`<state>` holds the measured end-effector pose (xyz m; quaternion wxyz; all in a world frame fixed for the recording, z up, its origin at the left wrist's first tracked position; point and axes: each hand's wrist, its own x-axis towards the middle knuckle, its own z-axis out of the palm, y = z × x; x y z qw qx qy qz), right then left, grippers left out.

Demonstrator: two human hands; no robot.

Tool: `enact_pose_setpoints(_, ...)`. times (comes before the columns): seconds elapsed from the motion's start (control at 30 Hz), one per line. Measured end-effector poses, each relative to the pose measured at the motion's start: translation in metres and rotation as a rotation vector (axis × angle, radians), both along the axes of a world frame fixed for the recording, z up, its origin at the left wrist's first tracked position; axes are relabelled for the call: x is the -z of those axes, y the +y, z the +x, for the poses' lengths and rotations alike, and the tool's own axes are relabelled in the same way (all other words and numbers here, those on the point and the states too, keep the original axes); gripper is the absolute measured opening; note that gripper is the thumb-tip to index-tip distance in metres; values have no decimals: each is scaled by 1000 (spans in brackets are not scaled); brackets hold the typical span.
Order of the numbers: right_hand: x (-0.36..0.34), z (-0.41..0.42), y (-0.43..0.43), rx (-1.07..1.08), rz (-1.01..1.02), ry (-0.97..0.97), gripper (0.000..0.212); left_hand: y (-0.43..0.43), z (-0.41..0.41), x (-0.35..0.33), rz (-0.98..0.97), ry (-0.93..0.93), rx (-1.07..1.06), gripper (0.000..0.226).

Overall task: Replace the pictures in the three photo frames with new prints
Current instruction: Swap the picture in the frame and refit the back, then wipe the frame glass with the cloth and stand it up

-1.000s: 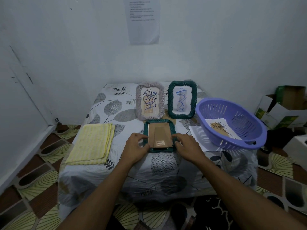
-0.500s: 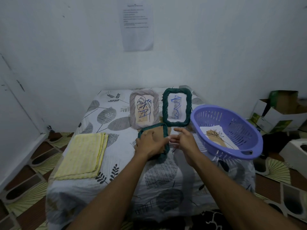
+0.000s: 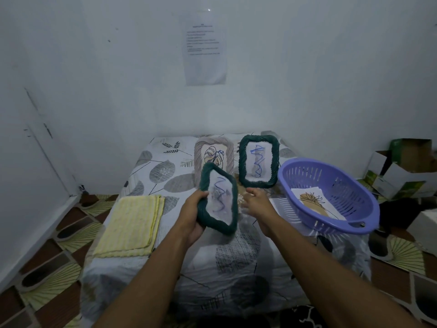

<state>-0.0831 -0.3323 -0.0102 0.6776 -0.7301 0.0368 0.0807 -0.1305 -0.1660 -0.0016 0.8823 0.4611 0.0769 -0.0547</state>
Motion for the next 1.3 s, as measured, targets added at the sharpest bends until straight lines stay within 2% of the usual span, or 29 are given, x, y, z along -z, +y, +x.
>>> enact_pose_setpoints(0.13, 2, -3, 5, 20, 217, 71, 28, 9, -11, 13, -73, 31, 24, 32)
enact_pose_setpoints(0.23, 5, -4, 4, 36, 303, 107, 27, 19, -12, 18, 41, 18, -2, 29)
enact_pose_setpoints(0.33, 3, -2, 7, 37, 368, 135, 26, 34, -10, 18, 391, -18, -38, 23)
enact_pose_setpoints(0.5, 5, -3, 15, 29, 317, 120, 27, 87, -1, 29, 1300, -147, -284, 27)
enact_pose_setpoints(0.53, 6, -4, 17, 25, 301, 123, 26, 99, -1, 33, 1412, -160, -337, 30)
enact_pose_setpoints(0.63, 7, -4, 20, 11, 237, 129, 23, 128, 3, 46, 1611, -126, -376, 41)
enact_pose_setpoints(0.8, 12, 3, 23, -33, 149, 95, 19, 156, 15, 64, 1925, 30, -272, 59)
enact_pose_setpoints(0.9, 14, 7, 25, -48, 116, 83, 15, 158, 15, 74, 1955, 67, -178, 54)
enact_pose_setpoints(1.0, 15, 9, 29, -53, 105, 81, 13, 155, 12, 75, 1864, -4, -247, 45)
enact_pose_setpoints(1.2, 12, 7, 34, -46, 121, 88, 14, 137, -2, 53, 1260, -112, -444, 43)
enact_pose_setpoints(1.3, 8, 3, 37, -41, 148, 96, 15, 118, -8, 38, 1081, -232, -443, 42)
